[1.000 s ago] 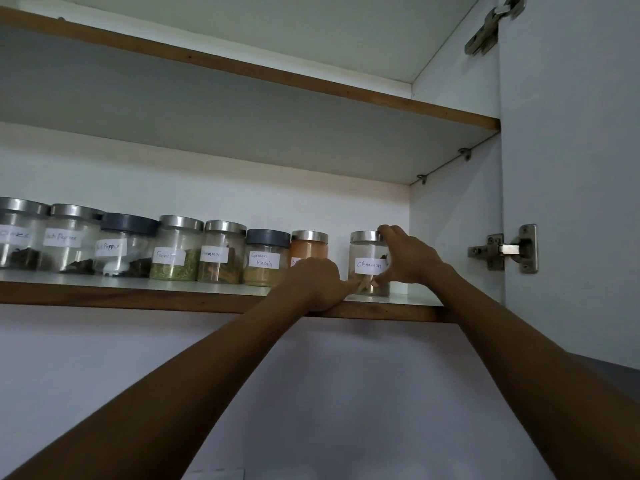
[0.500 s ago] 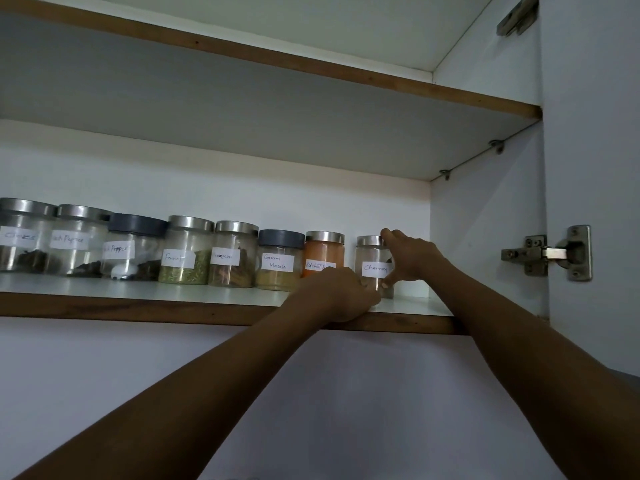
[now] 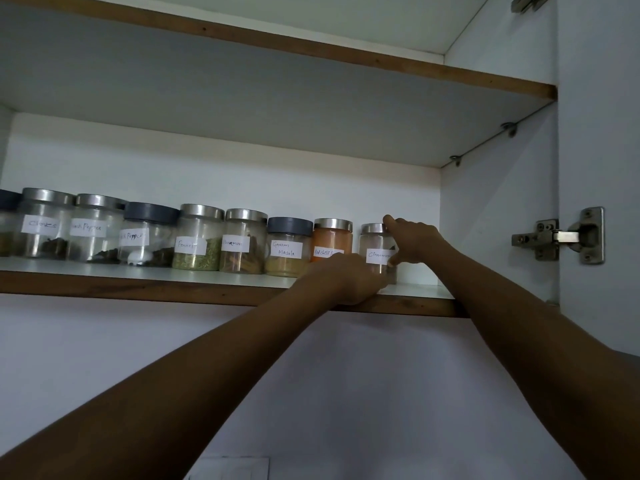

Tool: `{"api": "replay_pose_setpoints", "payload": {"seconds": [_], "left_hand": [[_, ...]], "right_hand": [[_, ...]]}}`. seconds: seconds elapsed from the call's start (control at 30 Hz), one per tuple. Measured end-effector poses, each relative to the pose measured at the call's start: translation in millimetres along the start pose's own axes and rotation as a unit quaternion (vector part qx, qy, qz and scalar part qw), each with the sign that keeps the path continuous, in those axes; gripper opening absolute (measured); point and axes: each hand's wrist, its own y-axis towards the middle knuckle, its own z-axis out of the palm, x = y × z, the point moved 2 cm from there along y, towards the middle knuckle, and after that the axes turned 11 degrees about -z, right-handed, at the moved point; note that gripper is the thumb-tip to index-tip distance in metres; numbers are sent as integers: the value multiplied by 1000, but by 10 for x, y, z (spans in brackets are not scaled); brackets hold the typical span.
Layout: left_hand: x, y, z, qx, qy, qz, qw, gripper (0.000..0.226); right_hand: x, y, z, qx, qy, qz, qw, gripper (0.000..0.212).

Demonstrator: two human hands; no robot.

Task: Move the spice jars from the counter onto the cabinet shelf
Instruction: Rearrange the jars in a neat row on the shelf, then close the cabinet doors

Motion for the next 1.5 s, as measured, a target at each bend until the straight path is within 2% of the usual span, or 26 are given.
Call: {"api": "replay_pose_setpoints", "payload": {"seconds": [0.1,0.2,0.27,0.33,0.43,0.53,0.67,0.77,1.07,1.23,1.5], "left_hand": [[29,19,8,-43,1,-9,999,39],[17,-25,-24,-95,23,3,995,40],[-4,-77,-51,-116,39,12,992,38],[-32,-146,-72,-150,62,25,986,35],[-70,-259,-93,-197,81,36,976,39],[-112,-350,-103,-201,87,32,975,42],[-85,-464,-106,-138,52,36,988,39],[-5,-626,-75,-109,65,62,990,33],[-96,-1512,-384,-224,111,163,954,28],[-127,-2165,-708,-234,91,200,947,22],[-125,-3040,-1031,-225,54,206,951,22]], "right_hand": [[-10,18,78,3,50,4,999,77],[-30,-38,73,28,107,24,994,97],[-46,-134,-8,3,108,58,993,100],[-23,-285,-123,-50,94,75,991,84],[137,-549,-274,-130,101,53,985,47],[333,-858,-404,-181,129,34,974,30],[528,-1282,-606,-218,126,12,968,28],[620,-1547,-738,-233,124,9,965,28],[1073,-2342,-1348,-265,148,1,953,24],[1356,-2838,-1791,-278,149,6,949,18],[1749,-3672,-2426,-263,180,7,948,8]]}}
